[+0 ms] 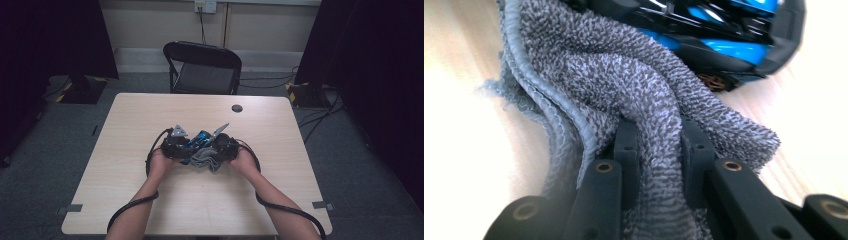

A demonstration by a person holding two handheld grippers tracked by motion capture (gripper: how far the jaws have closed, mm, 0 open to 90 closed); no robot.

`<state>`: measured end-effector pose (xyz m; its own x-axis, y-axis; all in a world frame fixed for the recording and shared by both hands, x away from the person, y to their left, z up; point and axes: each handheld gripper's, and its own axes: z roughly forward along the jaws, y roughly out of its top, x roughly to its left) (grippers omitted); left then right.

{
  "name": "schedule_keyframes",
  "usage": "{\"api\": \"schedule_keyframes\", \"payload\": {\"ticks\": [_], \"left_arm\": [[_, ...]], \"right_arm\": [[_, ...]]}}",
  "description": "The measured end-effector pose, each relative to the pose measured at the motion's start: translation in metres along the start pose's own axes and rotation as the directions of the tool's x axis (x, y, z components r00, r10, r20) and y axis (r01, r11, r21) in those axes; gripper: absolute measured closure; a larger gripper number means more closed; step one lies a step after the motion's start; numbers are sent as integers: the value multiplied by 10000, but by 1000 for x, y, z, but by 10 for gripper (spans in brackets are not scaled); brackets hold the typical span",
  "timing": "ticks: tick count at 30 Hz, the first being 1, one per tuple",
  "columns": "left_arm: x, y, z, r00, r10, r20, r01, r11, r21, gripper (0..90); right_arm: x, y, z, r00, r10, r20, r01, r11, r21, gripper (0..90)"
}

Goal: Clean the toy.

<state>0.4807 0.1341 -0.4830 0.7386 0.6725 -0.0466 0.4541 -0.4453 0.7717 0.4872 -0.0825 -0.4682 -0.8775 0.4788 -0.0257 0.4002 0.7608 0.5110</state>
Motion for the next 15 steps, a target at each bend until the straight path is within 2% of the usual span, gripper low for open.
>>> {"api": "schedule_keyframes", "payload": {"ticks": [15], "left_arm": [[0, 0, 0, 10000, 11, -17, -11, 10000, -22, 444]], "right_arm": [[-15, -6, -3, 9965, 578, 602, -580, 9983, 21, 748]]}}
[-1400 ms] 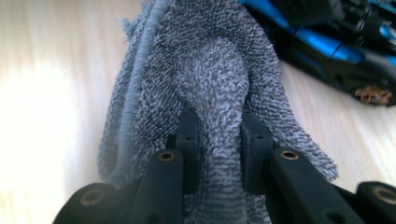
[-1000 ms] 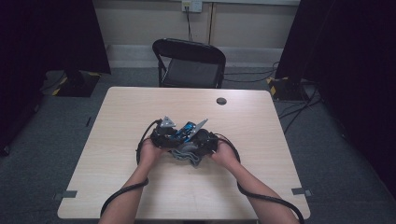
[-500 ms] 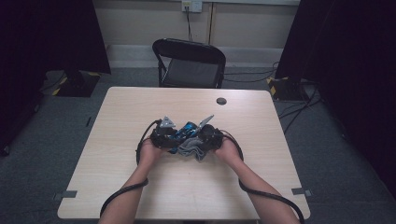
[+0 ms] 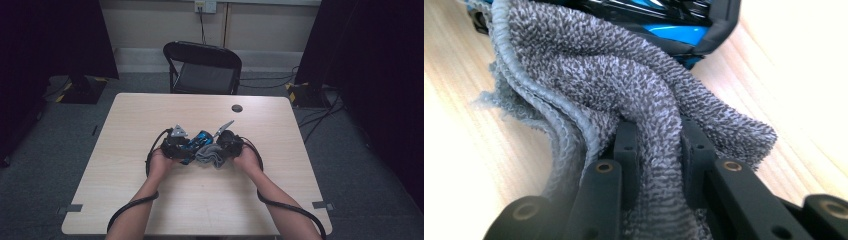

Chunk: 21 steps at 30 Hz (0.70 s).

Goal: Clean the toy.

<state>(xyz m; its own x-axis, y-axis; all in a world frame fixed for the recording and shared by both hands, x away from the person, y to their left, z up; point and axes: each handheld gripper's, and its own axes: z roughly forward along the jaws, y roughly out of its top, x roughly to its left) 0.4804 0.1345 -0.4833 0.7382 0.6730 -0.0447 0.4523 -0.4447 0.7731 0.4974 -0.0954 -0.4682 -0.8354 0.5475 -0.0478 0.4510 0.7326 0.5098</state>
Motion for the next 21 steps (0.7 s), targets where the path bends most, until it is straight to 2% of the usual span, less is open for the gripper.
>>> {"api": "schedule_keyframes", "payload": {"ticks": [9, 16, 21], "left_arm": [[0, 0, 0, 10000, -25, 2, 25, 10000, -24, 445], [0, -1, 0, 10000, -25, -2, 25, 10000, -65, 444], [0, -1, 0, 10000, -23, 2, 23, 10000, -63, 444]], "right_arm": [[-5, -2, 0, 9994, 266, 199, -265, 9996, -61, 747], [-11, -6, -3, 9977, 384, 553, -383, 9993, -24, 747], [-17, -10, -4, 9953, 683, 682, -677, 9976, -115, 747]]}}
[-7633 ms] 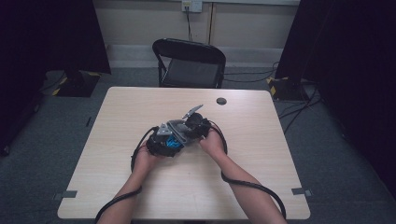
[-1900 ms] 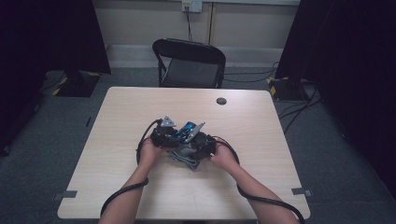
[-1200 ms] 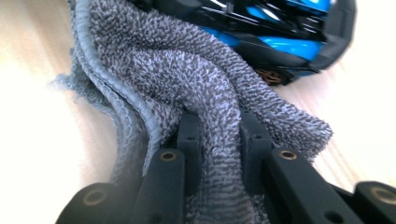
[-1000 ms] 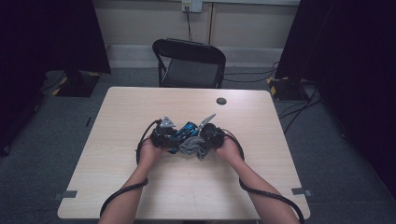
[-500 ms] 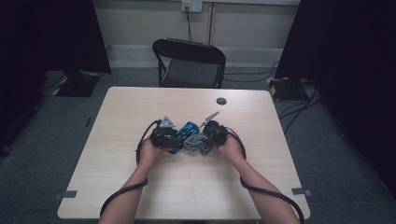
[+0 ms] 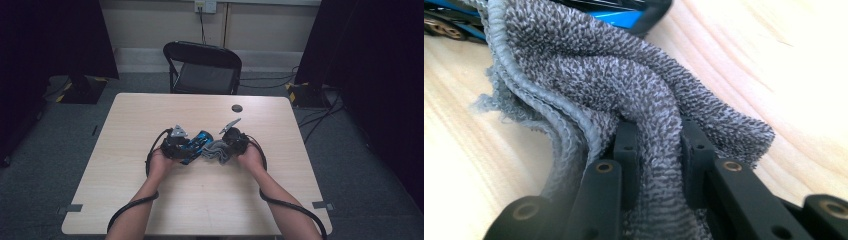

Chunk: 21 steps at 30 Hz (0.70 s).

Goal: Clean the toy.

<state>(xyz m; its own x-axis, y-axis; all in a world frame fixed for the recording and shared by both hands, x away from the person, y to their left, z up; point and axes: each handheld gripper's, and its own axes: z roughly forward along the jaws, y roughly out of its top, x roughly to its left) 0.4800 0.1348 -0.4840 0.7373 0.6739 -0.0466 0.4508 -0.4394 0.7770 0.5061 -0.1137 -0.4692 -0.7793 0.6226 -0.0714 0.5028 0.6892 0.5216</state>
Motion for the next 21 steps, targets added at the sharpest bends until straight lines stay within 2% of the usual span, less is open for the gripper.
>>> {"api": "schedule_keyframes", "payload": {"ticks": [10, 21], "left_arm": [[0, 0, 0, 10000, 2, -4, -2, 10000, 19, 444], [0, 0, 0, 10000, -29, -21, 29, 10000, -9, 444]], "right_arm": [[-5, -1, -1, 9996, 146, 255, -147, 9999, 33, 748], [-14, -8, -3, 9969, 559, 560, -551, 9983, -164, 750]]}}
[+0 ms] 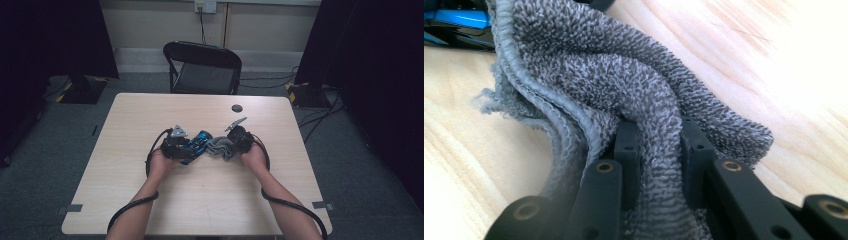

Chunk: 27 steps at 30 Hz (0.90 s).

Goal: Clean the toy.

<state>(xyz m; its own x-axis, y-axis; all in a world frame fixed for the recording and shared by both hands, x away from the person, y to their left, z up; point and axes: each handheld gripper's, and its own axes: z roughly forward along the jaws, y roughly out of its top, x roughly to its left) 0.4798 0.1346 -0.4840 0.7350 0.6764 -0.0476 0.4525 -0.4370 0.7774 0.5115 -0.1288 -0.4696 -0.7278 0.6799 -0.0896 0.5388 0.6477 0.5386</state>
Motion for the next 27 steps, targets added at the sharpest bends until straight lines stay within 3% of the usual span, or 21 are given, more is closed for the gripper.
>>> {"api": "schedule_keyframes", "payload": {"ticks": [11, 16, 21, 27], "left_arm": [[0, 0, 0, 10000, -3, -1, 3, 10000, -8, 444], [0, 0, 0, 10000, -23, -26, 23, 10000, 10, 444], [0, 1, 0, 10000, -20, -14, 20, 10000, 59, 444], [0, 1, 0, 10000, 9, -45, -9, 10000, 85, 444]], "right_arm": [[-15, -12, -11, 9990, 318, 305, -318, 9995, 13, 756], [-19, -19, -21, 9993, 362, 121, -358, 9989, -298, 757], [-14, -25, -32, 9994, 64, -349, -89, 9974, -719, 757], [4, -28, -43, 9938, -824, -747, 759, 9934, -859, 763]]}}
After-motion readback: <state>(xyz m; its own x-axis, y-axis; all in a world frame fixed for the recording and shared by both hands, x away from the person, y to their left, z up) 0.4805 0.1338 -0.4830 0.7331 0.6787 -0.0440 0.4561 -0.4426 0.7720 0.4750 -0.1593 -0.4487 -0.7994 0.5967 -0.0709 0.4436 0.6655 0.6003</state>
